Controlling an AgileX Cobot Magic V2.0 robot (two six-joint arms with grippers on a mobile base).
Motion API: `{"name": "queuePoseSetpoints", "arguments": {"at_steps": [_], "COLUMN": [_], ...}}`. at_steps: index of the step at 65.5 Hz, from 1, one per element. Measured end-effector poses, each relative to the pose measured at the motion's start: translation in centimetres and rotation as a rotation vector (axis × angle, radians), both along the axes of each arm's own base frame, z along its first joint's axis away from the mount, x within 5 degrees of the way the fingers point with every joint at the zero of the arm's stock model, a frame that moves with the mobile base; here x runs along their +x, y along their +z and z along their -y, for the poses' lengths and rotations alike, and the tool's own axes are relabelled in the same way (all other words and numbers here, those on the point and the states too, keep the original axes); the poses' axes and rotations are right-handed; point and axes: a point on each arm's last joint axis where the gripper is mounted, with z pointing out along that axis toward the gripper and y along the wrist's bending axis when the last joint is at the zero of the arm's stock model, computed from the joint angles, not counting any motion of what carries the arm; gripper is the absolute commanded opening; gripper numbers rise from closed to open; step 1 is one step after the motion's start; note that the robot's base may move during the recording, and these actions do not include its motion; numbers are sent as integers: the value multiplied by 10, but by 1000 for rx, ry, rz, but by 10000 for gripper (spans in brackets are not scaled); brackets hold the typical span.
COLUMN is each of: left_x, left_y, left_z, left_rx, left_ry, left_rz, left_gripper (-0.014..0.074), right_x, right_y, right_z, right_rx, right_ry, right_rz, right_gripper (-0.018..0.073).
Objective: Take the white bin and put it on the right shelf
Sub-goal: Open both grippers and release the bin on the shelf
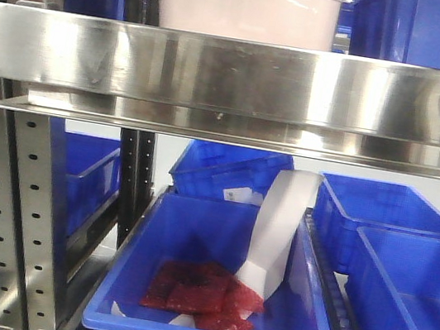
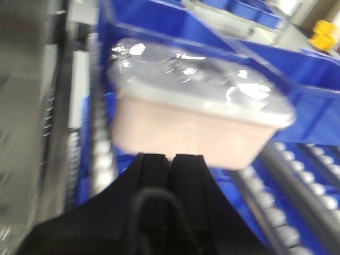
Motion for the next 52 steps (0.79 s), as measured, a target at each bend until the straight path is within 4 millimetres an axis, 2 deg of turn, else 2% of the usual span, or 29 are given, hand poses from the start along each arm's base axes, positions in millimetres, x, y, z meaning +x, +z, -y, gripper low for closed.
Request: {"name": "queuePoseSetpoints", "arguments": {"at_steps": [7, 16, 32, 34, 38, 43, 52], "left_x": [-21, -61, -148, -167, -187, -210, -239], "left_y": [-26, -44, -73, -81, -86, -95, -109], "left_z": [-7, -19, -39, -43, -47, -52, -58], "left_rx": [32, 66, 97, 100, 117, 155, 167], "left_ry": [29, 69, 95, 96, 97, 100, 99], "left_rz": [-23, 10, 101, 122, 170, 232, 303], "left_gripper": [-116, -116, -117, -117, -117, -117, -117], "right_x": [-28, -65, -135, -153, -169, -186, -210], "right_y": [-16, -39, -72, -76, -82, -89, -102], "right_z": [4, 4, 2, 1, 0, -2, -5], "right_rx": [-111, -181, -192, -192, -194, -195, -198], "right_ry": [-41, -40, -49, -51, -45, -35, -5], "right_rz": [36, 30, 72, 107, 136, 166, 208], "right_gripper": [61, 61, 61, 61, 61, 61, 61]}}
